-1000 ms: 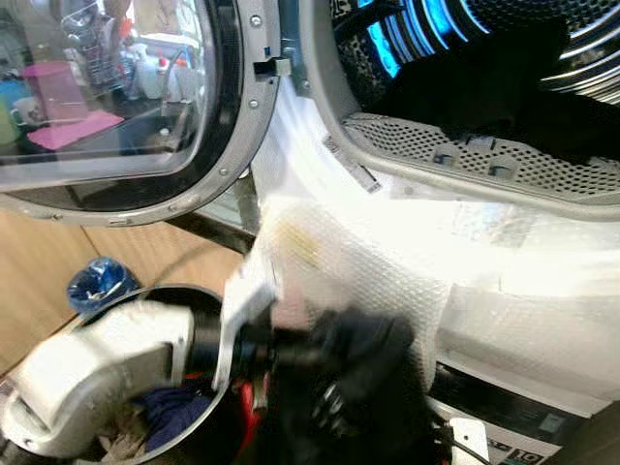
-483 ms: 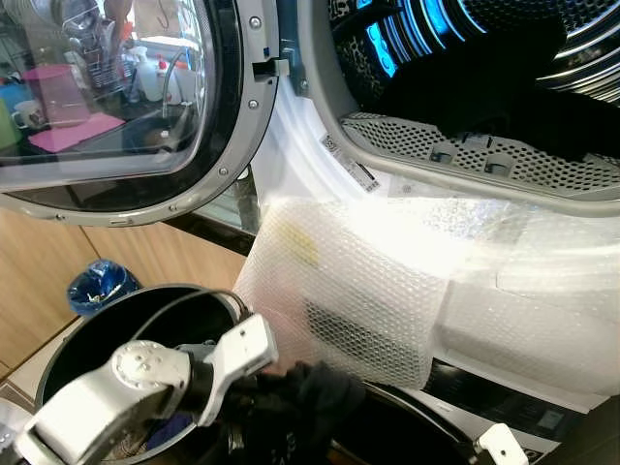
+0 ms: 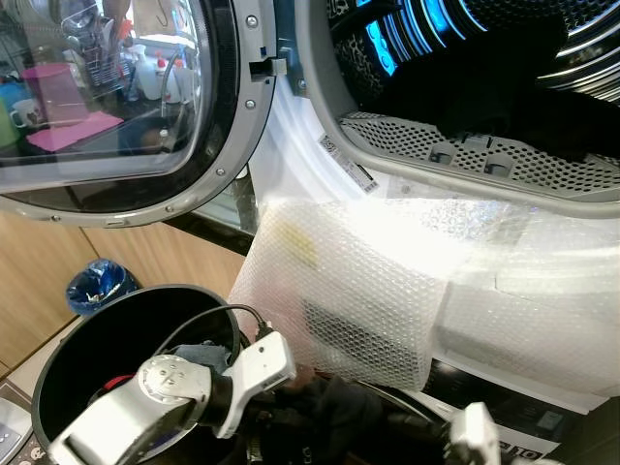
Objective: Clothes washing
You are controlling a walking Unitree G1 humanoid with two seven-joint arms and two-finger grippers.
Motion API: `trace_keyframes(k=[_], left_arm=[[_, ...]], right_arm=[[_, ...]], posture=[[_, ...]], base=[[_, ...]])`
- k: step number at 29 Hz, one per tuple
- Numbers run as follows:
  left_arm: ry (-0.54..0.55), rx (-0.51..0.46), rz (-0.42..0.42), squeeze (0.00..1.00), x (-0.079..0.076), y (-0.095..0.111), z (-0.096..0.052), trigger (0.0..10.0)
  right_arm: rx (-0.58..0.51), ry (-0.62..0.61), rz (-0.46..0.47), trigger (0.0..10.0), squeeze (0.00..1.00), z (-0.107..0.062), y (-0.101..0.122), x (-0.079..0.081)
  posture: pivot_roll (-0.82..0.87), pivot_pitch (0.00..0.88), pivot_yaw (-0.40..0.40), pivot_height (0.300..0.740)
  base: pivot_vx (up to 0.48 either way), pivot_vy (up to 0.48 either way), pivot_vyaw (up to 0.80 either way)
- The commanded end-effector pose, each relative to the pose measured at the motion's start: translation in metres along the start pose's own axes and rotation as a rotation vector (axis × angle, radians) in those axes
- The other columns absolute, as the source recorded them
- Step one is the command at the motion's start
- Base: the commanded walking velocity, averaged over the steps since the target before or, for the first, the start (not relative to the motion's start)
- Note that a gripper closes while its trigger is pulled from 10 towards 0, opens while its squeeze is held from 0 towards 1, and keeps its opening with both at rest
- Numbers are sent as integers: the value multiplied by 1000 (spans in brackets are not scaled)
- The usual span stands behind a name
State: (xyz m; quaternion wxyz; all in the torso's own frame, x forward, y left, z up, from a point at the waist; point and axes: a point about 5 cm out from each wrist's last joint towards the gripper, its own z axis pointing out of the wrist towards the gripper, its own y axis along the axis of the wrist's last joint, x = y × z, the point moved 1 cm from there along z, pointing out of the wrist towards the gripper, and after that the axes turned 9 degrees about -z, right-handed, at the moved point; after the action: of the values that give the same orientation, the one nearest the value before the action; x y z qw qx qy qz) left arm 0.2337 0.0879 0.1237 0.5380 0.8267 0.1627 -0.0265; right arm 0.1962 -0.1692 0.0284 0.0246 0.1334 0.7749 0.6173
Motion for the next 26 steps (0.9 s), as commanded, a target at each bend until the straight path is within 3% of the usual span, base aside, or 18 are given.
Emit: trace_keyframes(k=[1,5,11,13,19,26], left_arm=[[-31,-2,50,0,-1,6,4,0],[-79,-2,61,0,-5,7,16,0],[-118,-23,82,0,-9,11,33,0],[-131,-33,92,0,-10,14,39,0],[-64,-93,136,0,-4,26,50,0],[28,-178,160,0,4,46,59,0]], right_arm=[[7,65,-1,10000,1000,7,4,7],[-6,64,32,10000,1000,18,6,11],[-88,-69,52,10000,1000,39,22,0],[-135,-130,105,10000,1000,47,28,-6],[-176,32,157,10000,1000,51,38,16],[-140,105,164,10000,1000,54,37,32]], posture=[[-53,64,71,740],[-66,57,72,740],[-67,48,68,740],[-66,48,67,740],[-71,69,65,740],[-76,87,60,740]], base=[[0,0,0],[0,0,0],[0,0,0],[0,0,0],[0,0,0],[0,0,0]])
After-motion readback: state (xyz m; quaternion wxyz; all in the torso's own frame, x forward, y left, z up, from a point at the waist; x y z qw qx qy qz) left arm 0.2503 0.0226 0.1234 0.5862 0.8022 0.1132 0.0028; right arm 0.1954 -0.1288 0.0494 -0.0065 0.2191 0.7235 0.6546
